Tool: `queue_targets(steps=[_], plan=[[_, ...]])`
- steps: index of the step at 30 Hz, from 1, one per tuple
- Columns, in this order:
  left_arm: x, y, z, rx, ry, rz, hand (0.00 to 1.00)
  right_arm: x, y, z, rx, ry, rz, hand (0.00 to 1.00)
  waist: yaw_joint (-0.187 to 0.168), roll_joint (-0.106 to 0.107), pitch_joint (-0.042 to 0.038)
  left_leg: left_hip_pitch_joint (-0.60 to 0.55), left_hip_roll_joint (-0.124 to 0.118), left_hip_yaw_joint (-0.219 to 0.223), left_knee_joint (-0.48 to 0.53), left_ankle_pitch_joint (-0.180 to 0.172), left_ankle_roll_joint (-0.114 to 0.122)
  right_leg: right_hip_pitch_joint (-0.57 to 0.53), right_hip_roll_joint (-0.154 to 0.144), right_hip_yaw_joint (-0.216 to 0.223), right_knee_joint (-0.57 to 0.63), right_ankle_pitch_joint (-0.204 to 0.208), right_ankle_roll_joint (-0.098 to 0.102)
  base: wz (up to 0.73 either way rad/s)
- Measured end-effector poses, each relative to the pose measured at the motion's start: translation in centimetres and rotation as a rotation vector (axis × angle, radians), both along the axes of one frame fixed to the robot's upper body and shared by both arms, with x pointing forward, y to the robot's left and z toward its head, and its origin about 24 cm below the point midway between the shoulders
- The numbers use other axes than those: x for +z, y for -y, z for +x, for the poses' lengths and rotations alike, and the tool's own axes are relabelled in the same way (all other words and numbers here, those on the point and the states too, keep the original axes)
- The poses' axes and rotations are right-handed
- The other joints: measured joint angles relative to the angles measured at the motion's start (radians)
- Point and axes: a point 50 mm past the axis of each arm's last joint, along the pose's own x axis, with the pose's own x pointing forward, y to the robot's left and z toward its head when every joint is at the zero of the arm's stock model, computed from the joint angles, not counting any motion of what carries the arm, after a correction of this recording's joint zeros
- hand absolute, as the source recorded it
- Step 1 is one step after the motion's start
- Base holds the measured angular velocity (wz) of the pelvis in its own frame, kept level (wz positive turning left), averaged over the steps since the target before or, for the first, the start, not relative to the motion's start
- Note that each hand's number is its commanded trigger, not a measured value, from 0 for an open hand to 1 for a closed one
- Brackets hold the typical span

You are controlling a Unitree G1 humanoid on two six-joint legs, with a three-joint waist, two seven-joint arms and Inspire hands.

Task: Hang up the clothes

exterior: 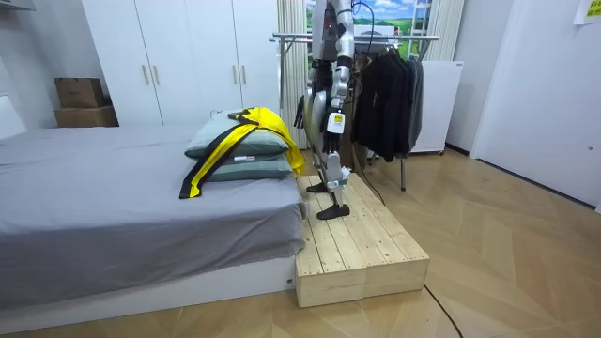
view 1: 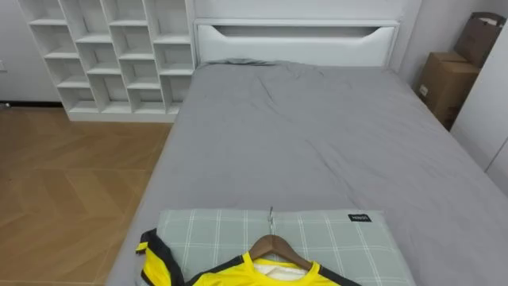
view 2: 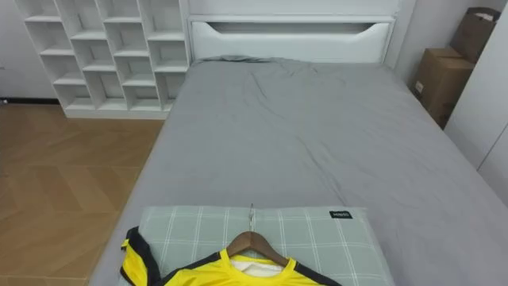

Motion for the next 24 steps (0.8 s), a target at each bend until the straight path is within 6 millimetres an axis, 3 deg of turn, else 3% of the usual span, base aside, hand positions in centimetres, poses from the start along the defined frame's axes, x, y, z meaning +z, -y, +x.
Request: queue_targets(steps=[7,24], plan=[[0.0,0.0,0.0,0.000,0.007,0.001,0.00,0.1,0.2,0.1,0.080,0.008,-0.010,0.00,0.008,-0.002,0.0028,0.000,0.000,-0.001,-0.003,0.000,0.000,-0.002,0.001,0.003,0.000,0.000,0.000,0.00],[-0.1,0.1,-1.3,0.049,-0.036,0.049,0.00,-0.1,0.1,0.1,0.061,-0.034,-0.027,0.00,0.006,-0.002,0.0018,0.006,0.000,-0.004,-0.002,0.000,0.000,0.003,0.001,-0.001,0.000,0.000,0.000,0.00]])
